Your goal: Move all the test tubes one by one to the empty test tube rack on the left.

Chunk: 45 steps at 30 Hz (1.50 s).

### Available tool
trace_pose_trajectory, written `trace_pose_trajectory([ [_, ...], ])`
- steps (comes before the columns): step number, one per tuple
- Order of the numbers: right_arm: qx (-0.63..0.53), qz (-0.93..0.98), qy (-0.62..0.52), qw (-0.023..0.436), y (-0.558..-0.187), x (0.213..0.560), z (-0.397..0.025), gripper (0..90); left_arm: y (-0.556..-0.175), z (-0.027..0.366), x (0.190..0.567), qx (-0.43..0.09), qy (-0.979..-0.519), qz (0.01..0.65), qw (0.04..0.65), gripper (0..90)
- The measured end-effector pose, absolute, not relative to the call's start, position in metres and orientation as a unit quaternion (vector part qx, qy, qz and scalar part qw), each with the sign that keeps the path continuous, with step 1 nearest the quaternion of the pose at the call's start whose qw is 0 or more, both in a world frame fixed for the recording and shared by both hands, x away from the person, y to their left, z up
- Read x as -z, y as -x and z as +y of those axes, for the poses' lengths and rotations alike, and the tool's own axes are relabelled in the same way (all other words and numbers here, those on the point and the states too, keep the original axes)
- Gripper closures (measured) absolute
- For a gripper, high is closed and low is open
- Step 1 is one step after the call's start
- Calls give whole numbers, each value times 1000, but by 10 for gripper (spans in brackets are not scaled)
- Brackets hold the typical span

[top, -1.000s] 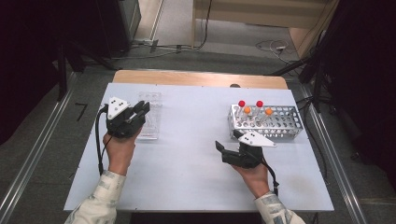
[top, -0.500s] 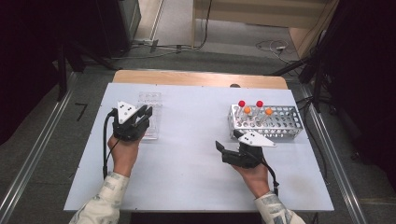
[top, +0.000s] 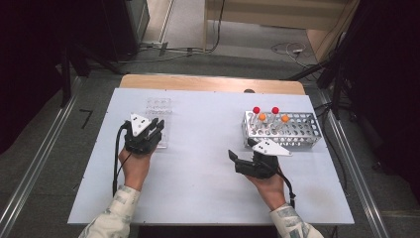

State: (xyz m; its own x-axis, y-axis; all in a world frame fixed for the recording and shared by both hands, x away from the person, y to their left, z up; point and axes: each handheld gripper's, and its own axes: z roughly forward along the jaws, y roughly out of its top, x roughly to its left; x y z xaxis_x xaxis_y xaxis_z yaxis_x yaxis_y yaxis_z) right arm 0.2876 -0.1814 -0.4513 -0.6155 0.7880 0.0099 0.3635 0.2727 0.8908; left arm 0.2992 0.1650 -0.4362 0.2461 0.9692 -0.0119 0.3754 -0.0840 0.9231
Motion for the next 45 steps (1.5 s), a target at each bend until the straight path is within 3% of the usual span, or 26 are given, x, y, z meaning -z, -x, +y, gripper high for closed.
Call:
trace_pose_trajectory([
  [7, -472, 763, -379, 228, -287, 451, -183, 195, -296, 168, 433, -329, -646, 514, 460, 660],
  [19, -474, 755, -384, 240, -288, 449, -191, 196, -287, 170, 426, -312, -637, 522, 473, 323],
  [22, -473, 752, -387, 246, -289, 448, -196, 196, -283, 171, 425, -299, -635, 526, 481, 277],
  [30, -479, 735, -400, 265, -295, 444, -215, 202, -279, 172, 428, -293, -632, 531, 482, 233],
  [45, -457, 693, -462, 314, -323, 446, -262, 243, -279, 170, 428, -296, -626, 529, 490, 235],
])
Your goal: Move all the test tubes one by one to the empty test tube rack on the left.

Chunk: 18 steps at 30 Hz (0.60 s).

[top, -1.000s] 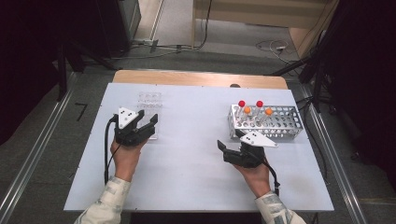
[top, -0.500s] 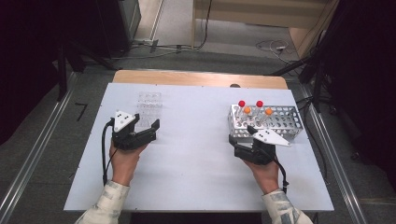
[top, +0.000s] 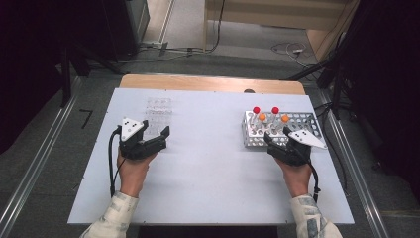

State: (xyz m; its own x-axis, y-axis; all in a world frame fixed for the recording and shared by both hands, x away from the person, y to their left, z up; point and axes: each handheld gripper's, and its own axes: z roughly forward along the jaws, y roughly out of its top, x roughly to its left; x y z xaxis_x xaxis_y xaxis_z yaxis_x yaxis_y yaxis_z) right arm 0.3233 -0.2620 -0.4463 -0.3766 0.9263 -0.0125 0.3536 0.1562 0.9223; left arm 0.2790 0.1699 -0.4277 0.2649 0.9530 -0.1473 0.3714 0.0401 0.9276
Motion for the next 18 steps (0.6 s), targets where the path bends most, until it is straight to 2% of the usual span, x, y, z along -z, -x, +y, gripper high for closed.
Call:
trace_pose_trajectory([
  [8, -441, 678, -487, 329, -342, 449, -278, 330, -278, 170, 427, -299, -625, 528, 492, 247],
  [18, -420, 679, -505, 326, -364, 454, -282, 529, -276, 164, 425, -304, -632, 516, 492, 251],
])
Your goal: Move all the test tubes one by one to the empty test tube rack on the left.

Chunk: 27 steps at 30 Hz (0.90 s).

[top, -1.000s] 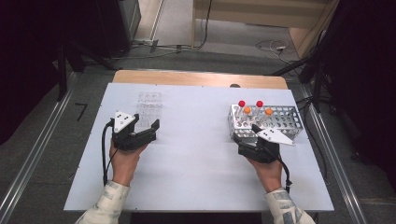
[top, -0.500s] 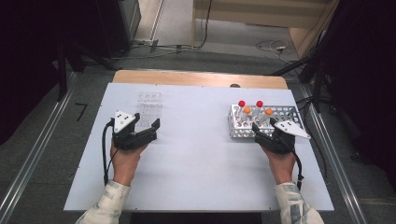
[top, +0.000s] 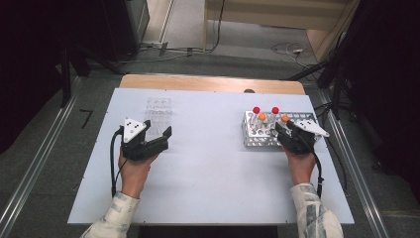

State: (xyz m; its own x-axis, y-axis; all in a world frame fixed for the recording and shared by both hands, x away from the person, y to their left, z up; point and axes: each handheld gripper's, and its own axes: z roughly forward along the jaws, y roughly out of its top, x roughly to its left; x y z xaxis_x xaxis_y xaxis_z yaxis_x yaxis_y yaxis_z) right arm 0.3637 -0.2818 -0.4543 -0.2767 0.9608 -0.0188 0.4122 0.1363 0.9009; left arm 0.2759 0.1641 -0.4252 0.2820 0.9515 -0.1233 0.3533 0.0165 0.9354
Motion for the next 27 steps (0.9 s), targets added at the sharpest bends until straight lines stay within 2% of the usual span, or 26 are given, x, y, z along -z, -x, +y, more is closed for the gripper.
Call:
trace_pose_trajectory([
  [10, -408, 685, -506, 328, -369, 456, -280, 704, -276, 164, 425, -304, -632, 516, 492, 256],
  [27, -443, 671, -483, 348, -352, 417, -285, 709, -277, 163, 427, -297, -639, 516, 487, 254],
])
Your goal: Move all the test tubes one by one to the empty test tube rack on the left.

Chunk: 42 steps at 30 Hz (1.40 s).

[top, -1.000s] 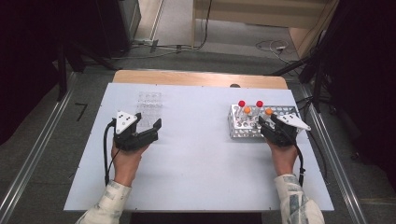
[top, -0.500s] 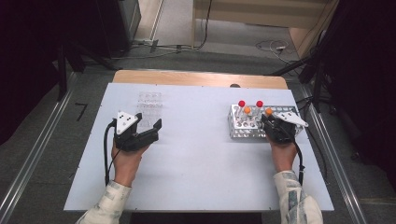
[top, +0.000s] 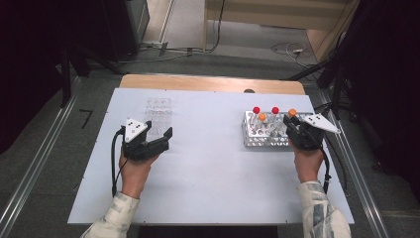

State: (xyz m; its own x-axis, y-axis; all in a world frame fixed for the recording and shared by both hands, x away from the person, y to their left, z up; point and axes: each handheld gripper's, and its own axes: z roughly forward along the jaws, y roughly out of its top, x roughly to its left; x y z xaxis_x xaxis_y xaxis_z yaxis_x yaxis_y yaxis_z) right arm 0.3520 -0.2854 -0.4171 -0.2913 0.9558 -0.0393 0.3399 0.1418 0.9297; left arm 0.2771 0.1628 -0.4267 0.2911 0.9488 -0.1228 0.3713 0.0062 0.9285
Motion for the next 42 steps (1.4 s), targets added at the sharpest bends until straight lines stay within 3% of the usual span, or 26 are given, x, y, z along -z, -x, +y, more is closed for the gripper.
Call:
trace_pose_trajectory([
  [15, -462, 684, -448, 342, -319, 402, -277, 712, -276, 161, 426, -296, -640, 514, 489, 255],
  [42, -481, 733, -385, 290, -296, 418, -217, 714, -275, 158, 426, -295, -642, 510, 490, 255],
])
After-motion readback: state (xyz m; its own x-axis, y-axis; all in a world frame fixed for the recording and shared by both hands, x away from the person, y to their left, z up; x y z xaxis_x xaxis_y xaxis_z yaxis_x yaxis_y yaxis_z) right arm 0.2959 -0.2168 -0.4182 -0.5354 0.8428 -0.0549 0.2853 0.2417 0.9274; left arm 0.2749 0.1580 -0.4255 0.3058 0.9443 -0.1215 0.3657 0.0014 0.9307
